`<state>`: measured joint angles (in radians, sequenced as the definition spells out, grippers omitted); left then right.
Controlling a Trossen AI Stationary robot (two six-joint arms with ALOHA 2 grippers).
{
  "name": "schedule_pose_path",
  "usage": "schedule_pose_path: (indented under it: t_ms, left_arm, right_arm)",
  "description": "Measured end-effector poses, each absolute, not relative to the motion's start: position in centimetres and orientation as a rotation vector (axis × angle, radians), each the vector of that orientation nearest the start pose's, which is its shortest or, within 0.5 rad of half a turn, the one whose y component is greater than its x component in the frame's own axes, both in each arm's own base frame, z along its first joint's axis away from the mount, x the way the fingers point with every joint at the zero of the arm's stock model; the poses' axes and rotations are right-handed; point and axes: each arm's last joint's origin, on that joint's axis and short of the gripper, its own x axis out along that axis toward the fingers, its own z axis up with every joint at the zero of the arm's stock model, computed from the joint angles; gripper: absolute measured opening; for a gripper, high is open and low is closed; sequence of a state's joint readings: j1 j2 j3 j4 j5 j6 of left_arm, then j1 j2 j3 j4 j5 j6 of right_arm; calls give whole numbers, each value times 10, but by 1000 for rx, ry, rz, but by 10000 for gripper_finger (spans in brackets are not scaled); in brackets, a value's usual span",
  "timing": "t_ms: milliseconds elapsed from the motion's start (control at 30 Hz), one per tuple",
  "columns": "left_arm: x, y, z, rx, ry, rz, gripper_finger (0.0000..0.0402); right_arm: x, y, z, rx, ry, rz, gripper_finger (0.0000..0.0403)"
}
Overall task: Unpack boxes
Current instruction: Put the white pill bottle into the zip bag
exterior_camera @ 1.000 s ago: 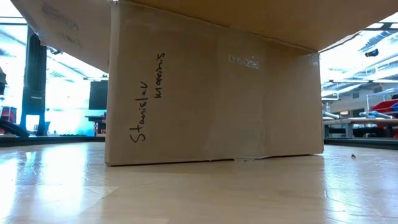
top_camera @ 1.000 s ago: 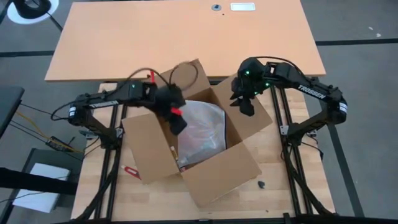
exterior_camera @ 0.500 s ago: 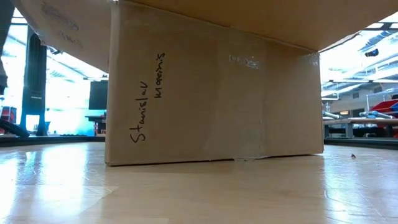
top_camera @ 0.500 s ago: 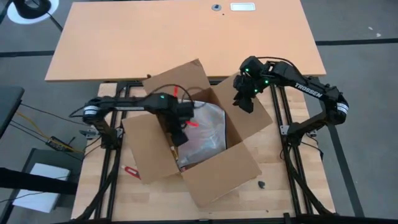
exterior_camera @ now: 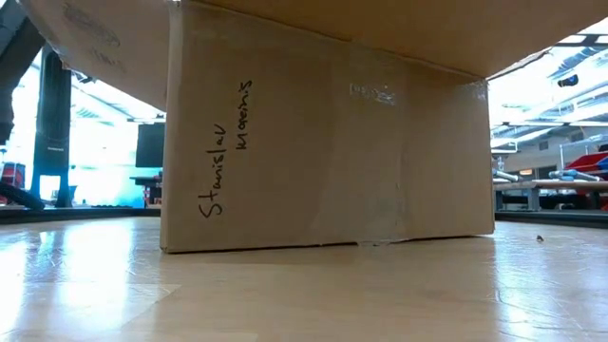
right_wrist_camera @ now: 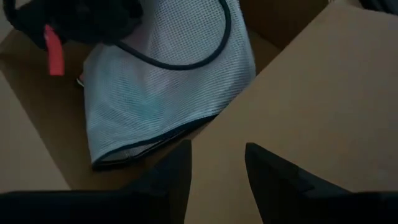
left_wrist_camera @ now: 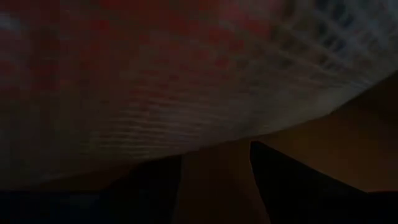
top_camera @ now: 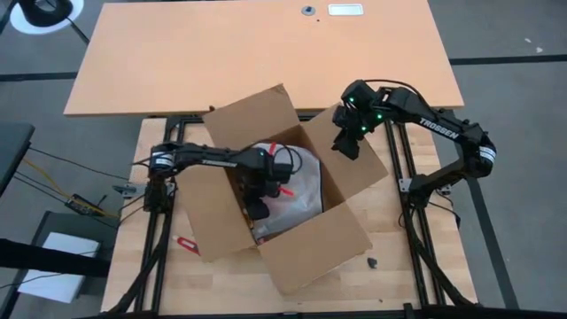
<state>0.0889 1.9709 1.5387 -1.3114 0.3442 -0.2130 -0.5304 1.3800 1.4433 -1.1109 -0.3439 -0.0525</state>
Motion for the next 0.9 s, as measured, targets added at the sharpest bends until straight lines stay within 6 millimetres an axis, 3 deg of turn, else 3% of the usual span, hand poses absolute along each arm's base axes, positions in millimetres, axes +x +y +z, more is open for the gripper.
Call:
schedule_pose_path:
  t_ms: [500, 767, 900]
  left_arm:
    - [365, -3, 164, -487, 1851, 45, 204]
    - [369, -4, 161, -499, 1809, 88, 204]
    - [367, -7, 147, -492, 1784, 92, 204]
  right_arm:
    - [227, -122, 355, 354, 966, -121, 152]
    - [225, -121, 354, 338, 986, -106, 152]
    - [225, -121, 354, 336, 991, -102, 151]
